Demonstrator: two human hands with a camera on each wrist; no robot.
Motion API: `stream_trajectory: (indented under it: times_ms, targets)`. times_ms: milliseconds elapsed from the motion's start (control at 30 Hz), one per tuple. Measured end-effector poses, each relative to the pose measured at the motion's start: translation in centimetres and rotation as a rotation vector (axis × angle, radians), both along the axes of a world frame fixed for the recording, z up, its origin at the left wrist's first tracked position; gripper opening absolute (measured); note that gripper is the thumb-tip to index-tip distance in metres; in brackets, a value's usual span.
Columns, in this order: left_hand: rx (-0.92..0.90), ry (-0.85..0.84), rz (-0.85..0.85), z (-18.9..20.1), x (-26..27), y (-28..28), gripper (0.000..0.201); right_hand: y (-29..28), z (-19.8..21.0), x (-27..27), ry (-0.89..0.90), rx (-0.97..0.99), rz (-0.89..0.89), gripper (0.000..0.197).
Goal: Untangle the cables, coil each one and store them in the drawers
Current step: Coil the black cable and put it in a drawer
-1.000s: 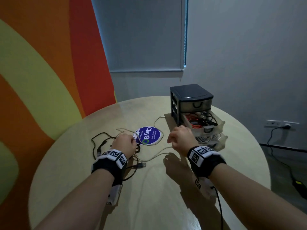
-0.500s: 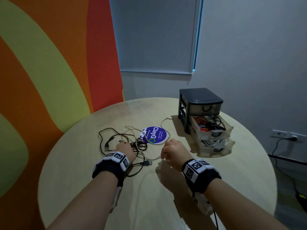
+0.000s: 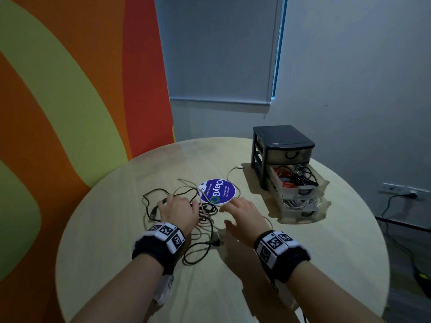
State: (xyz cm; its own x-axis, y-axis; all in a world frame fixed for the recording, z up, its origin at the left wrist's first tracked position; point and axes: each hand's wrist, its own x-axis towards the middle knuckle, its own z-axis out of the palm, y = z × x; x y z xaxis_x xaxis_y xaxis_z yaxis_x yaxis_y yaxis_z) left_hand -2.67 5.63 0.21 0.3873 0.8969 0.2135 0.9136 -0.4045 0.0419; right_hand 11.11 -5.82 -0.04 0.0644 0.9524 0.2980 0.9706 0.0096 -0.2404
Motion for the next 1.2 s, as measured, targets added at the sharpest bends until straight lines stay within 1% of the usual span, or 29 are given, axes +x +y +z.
stream_trajectory:
  times_ms: [100,200,267,300,367,467,533,600,633,700,733,833,933,1000,1100,1133,1200]
  targets:
    - [0.059,-0.033,-0.108,0.3,0.1,-0.4,0.056,0.2,-0.2,0.3,0.02,-0.003,-0.007,0.052]
    - [0.095,-0.115,-0.24,0.0,0.5,-0.5,0.057,0.5,-0.5,0.3,0.001,0.005,0.013,0.063]
    - [0.1,-0.206,-0.373,-0.3,0.5,-0.6,0.066,0.5,-0.6,0.2,0.021,0.024,0.046,0.067]
    - [0.086,-0.269,-0.449,-0.6,0.6,-0.6,0.067,0.5,-0.7,0.2,0.036,0.029,0.061,0.068]
    - [0.067,-0.399,-0.539,-0.9,0.6,-0.7,0.061,0.7,-0.8,-0.1,0.031,-0.001,0.07,0.064]
    - [0.103,-0.484,-0.54,-0.8,0.6,-1.4,0.053,0.7,-0.7,-0.5,-0.056,-0.091,0.049,0.039]
    - [0.129,-0.506,-0.496,-0.3,0.4,-1.4,0.044,0.6,-0.6,-0.5,-0.108,-0.174,0.03,0.026]
    - [0.101,-0.567,-0.41,0.5,-0.1,-0.8,0.029,0.5,-0.5,-0.5,-0.154,-0.251,0.013,0.024]
    - [0.102,-0.621,-0.377,1.3,-0.4,-0.4,0.028,0.5,-0.5,-0.4,-0.162,-0.273,0.004,0.024]
    - [0.143,-0.72,-0.342,3.4,-0.9,0.6,0.028,0.6,-0.5,-0.4,-0.164,-0.285,-0.006,0.024]
    - [0.163,-0.742,-0.344,4.7,-1.1,1.0,0.028,0.6,-0.6,-0.4,-0.162,-0.279,-0.008,0.023]
    - [0.193,-0.739,-0.373,8.9,-1.2,1.6,0.031,0.5,-0.5,-0.3,-0.134,-0.248,-0.015,0.022]
    - [0.255,-0.762,-0.413,12.2,-1.2,1.4,0.035,0.4,0.0,-0.1,-0.051,-0.181,-0.026,0.032]
    - [0.299,-0.81,-0.446,14.0,-1.3,0.9,0.036,0.3,1.3,-0.1,0.047,-0.032,-0.052,0.045]
    - [0.323,-0.897,-0.491,16.4,-1.1,-0.1,0.032,0.6,4.6,-0.7,0.3,0.222,-0.072,0.059]
    - [0.328,-0.932,-0.5,17.1,-1.0,-0.4,0.033,0.8,5.7,-1.1,0.392,0.255,-0.082,0.063]
    - [0.33,-1.01,-0.501,18.3,-0.9,-1.2,0.036,1.2,7.3,-1.9,0.595,0.228,-0.133,0.071]
